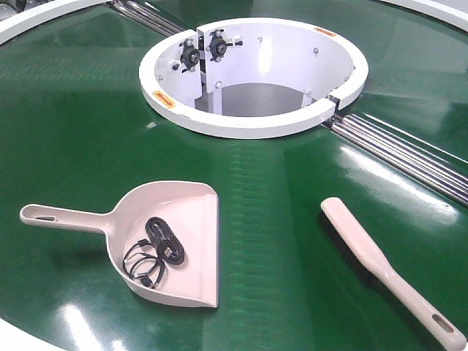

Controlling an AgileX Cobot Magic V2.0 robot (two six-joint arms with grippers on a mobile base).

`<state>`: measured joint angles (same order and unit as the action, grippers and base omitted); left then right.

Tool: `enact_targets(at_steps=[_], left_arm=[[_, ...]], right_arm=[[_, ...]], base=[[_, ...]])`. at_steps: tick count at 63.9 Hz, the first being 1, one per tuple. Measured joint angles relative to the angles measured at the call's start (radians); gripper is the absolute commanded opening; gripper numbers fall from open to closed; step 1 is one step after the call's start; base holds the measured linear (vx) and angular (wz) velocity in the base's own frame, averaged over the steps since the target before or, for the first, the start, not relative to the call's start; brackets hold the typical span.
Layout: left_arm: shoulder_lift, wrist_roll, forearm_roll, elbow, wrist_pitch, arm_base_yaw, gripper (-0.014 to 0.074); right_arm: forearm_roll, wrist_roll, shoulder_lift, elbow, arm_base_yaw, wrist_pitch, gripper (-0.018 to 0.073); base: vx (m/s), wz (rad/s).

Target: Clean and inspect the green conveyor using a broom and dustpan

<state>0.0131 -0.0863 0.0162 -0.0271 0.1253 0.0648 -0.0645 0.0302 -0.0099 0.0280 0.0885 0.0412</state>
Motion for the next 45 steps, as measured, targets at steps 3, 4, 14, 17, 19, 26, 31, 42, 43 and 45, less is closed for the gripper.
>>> enact_targets(at_steps=[3, 4, 14, 17, 19, 26, 31, 42, 43, 45], left_arm=[[0.0, 0.0, 0.0, 0.0, 0.0, 0.0, -0.0007], [0.0, 0.0, 0.0, 0.0, 0.0, 0.0, -0.0007], [0.0, 0.0, 0.0, 0.0, 0.0, 0.0, -0.0007], [0.0, 0.0, 0.0, 0.0, 0.0, 0.0, -0.0007], [0.0, 0.0, 0.0, 0.0, 0.0, 0.0, -0.0007], [0.0, 0.0, 0.0, 0.0, 0.0, 0.0, -0.0007], [0.0, 0.0, 0.0, 0.0, 0.0, 0.0, -0.0007], [0.0, 0.0, 0.0, 0.0, 0.0, 0.0, -0.0007], [0.0, 0.0, 0.0, 0.0, 0.0, 0.0, -0.0007], [0.0, 0.0, 0.0, 0.0, 0.0, 0.0, -0.0007]], right_arm=[[0.034, -0.03, 0.0, 0.0, 0.0, 0.0, -0.001], [0.046, -0.04, 0.0, 0.0, 0.0, 0.0, -0.001], [0.065, -0.085, 0.0, 0.0, 0.0, 0.0, -0.001], [0.07, -0.088, 0.0, 0.0, 0.0, 0.0, -0.001], [0.07, -0.089, 0.0, 0.0, 0.0, 0.0, -0.001], [0.071, -0.09, 0.0, 0.0, 0.0, 0.0, -0.001], [0.072, -0.09, 0.0, 0.0, 0.0, 0.0, -0.001], [0.073, -0.093, 0.0, 0.0, 0.0, 0.0, -0.001], [0.073, -0.093, 0.0, 0.0, 0.0, 0.0, -0.001], [0.073, -0.093, 0.0, 0.0, 0.0, 0.0, -0.001]], base=[[0.0, 0.0], [0.0, 0.0], [0.0, 0.0], [0.0, 0.0], [0.0, 0.0], [0.0, 0.0], [0.0, 0.0], [0.0, 0.0], [0.0, 0.0], [0.0, 0.0]])
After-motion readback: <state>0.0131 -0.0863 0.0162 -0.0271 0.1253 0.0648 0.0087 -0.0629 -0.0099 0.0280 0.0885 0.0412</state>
